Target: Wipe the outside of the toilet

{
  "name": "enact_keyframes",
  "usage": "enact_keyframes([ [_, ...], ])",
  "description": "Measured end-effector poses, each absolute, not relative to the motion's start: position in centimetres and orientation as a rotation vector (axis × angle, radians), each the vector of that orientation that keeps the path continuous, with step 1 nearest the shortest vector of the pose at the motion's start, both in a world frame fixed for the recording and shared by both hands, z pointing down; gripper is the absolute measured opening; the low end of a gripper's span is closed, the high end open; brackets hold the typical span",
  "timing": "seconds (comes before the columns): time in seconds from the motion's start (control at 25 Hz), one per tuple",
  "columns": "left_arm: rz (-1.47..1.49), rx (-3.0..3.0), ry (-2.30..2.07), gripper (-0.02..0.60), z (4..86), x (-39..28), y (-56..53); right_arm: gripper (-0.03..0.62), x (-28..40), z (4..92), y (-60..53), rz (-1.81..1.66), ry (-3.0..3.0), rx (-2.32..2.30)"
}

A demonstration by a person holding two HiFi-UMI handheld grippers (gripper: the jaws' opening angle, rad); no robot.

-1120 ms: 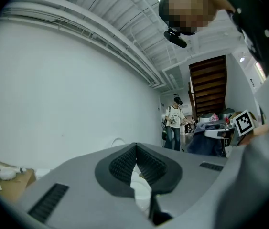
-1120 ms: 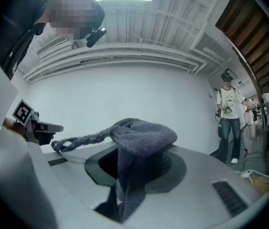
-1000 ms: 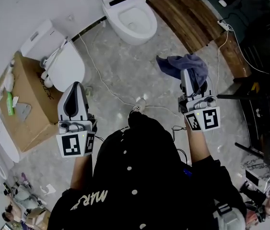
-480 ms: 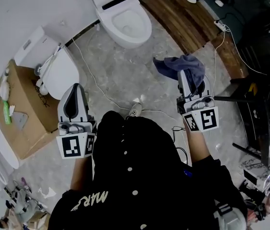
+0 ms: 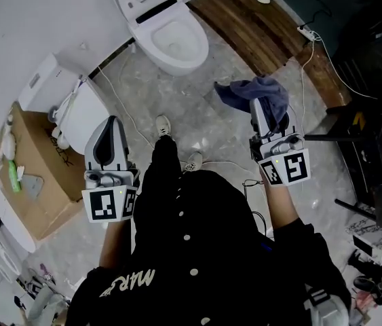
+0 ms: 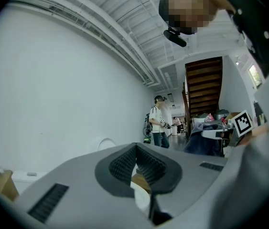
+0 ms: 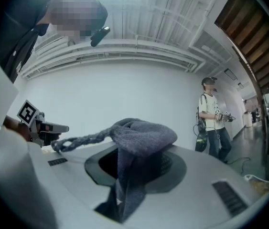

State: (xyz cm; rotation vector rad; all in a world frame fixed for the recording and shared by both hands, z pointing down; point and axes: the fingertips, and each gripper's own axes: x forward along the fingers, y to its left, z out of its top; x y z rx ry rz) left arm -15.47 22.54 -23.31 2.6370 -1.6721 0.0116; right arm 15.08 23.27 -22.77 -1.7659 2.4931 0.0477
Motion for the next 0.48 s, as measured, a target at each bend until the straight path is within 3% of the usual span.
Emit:
enact_keyframes([
  [0.48,-0.009,2.67,-1.625,0.009,-23.5,-14.1,15.2,0.107,16.8,-22.4,18.0,0.05,2.444,-1.868],
])
